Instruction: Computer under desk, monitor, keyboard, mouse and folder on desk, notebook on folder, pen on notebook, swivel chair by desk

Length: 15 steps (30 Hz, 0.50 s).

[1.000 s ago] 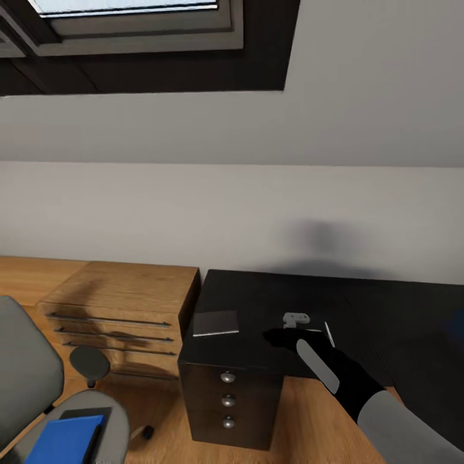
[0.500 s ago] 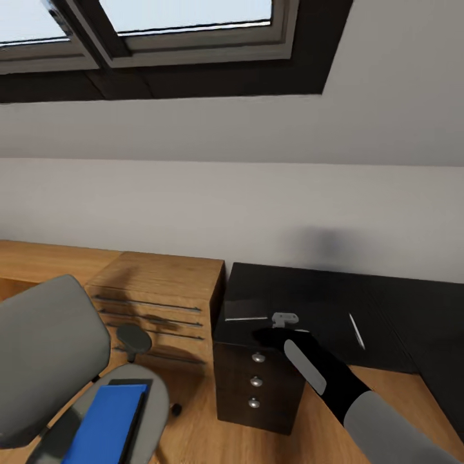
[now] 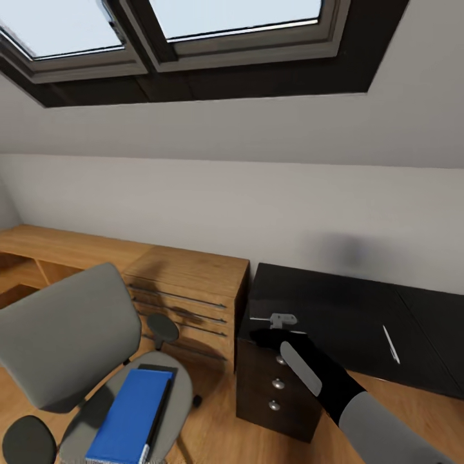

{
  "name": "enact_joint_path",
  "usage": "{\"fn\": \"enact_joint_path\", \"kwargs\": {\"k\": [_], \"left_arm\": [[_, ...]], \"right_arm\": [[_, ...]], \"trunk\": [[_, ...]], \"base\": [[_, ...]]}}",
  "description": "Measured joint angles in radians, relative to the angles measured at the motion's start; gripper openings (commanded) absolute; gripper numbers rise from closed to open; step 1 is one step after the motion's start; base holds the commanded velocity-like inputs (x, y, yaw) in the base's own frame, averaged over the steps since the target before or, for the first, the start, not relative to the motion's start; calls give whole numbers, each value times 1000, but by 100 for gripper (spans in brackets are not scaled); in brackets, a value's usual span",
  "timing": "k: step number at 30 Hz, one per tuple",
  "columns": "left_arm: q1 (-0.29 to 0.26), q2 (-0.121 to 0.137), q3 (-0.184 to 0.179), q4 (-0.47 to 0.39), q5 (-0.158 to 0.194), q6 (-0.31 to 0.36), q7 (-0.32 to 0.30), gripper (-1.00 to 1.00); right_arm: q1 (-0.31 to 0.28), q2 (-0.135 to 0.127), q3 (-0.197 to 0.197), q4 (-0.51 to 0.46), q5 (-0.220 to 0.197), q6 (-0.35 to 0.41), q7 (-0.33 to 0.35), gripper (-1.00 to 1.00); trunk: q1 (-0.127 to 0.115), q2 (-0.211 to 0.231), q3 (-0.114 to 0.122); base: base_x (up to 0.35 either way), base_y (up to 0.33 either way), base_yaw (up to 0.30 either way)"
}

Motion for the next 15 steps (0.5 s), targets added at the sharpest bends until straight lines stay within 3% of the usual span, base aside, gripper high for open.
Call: {"fn": "enact_joint_path", "kwargs": {"k": [10,12,15], "left_arm": [[0,0,0,0,0,0,1,100],[0,0,0,0,1,0,1,100],[0,0,0,1,1,0,1,100]], "right_arm": [[0,17,1,28,1,-36,0,100],[0,27,32,56,2,-86,-1,100],[0,27,44,59,2,-91,-1,100]], "trunk": [[0,0,-1],[0,0,-2],[0,0,-4]], "base": [[-1,0,270],[0,0,232],[0,0,134]]}}
